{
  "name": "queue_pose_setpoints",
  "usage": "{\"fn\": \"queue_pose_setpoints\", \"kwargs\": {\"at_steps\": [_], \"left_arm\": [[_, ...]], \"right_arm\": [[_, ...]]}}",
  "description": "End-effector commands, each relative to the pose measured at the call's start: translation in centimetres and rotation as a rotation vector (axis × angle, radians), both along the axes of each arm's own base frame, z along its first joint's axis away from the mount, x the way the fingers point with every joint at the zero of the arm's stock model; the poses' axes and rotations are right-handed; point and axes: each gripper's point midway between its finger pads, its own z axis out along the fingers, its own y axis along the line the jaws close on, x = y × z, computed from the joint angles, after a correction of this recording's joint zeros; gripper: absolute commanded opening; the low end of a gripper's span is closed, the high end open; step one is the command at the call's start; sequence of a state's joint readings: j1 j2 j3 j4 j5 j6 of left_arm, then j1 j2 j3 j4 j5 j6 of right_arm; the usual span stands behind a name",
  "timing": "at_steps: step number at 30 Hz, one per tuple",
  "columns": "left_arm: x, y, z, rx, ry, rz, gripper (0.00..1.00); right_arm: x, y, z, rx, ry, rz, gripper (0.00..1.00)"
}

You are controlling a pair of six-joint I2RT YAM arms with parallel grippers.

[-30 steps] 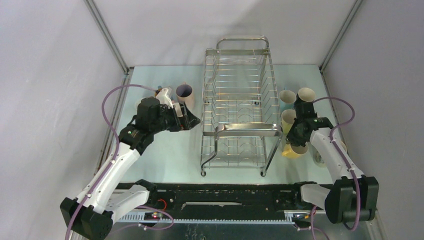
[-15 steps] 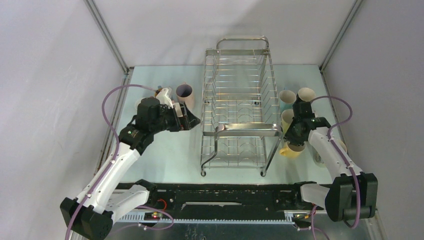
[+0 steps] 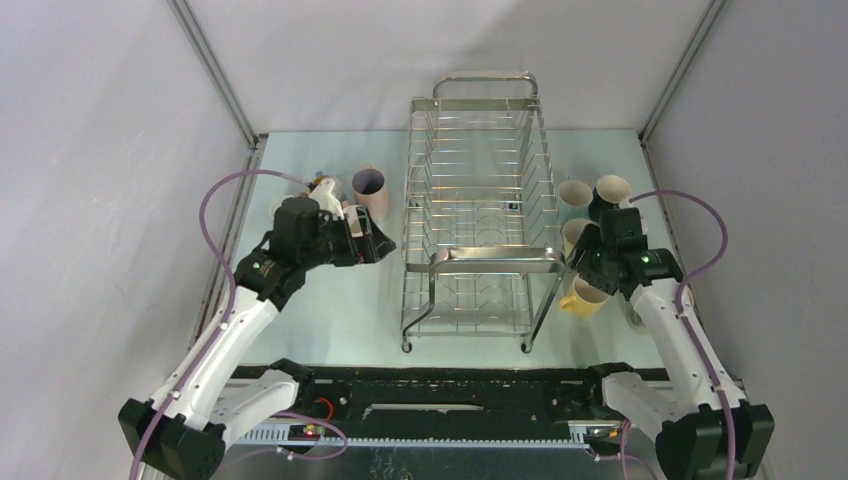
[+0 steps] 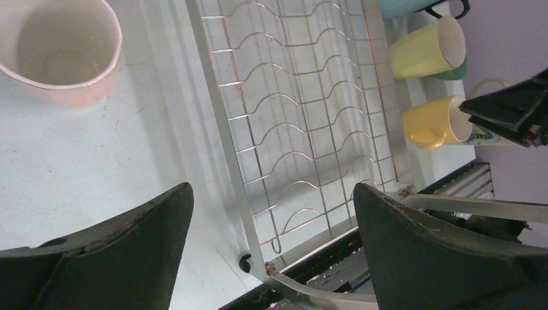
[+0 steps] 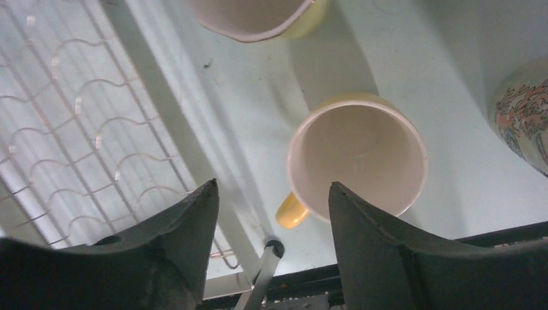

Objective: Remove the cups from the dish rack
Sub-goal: Place the cup at the center of the board, then reset both arms

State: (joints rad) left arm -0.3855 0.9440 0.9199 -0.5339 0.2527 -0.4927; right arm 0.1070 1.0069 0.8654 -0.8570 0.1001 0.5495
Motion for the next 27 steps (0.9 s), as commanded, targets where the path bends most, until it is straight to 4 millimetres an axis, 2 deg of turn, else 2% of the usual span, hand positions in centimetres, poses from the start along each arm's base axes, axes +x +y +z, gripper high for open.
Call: {"fn": "queue_pose_setpoints", "kwargs": {"at_steps": [1, 4, 10, 16, 21, 24, 27], "left_arm": [[0.7, 1.5, 5.7, 0.007, -0.17, 0.059, 1.0], [0.9, 2.6, 7.4, 0.04, -0.221, 0.099, 1.0], [0.8, 4.3, 11.0, 0.092, -0.294, 0.152, 1.0], [-0.5, 5.5, 15.4, 0.091, -0.398, 0.178, 1.0], [-1.8, 7.1, 18.7, 0.086, -0.491, 0.227, 1.0], [-2.3, 7.3, 19.8, 0.073, -0.52, 0.233, 1.0], [-2.5, 7.4, 20.0, 0.071, -0.526, 0.232, 1.0]], "right_arm": [[0.8, 0.8, 5.2, 0.036, -0.145, 0.021, 0.78], [1.3, 1.2, 9.1, 0.062, -0.256, 0.042, 0.99], [2.1, 2.3, 18.1, 0.119, -0.512, 0.098, 1.0], [1.3, 3.7, 25.9, 0.192, -0.734, 0.171, 1.0], [-0.2, 4.6, 29.7, 0.239, -0.864, 0.225, 1.0], [-1.0, 4.7, 30.8, 0.246, -0.91, 0.235, 1.0], [-1.6, 4.8, 31.5, 0.251, -0.941, 0.246, 1.0]]}}
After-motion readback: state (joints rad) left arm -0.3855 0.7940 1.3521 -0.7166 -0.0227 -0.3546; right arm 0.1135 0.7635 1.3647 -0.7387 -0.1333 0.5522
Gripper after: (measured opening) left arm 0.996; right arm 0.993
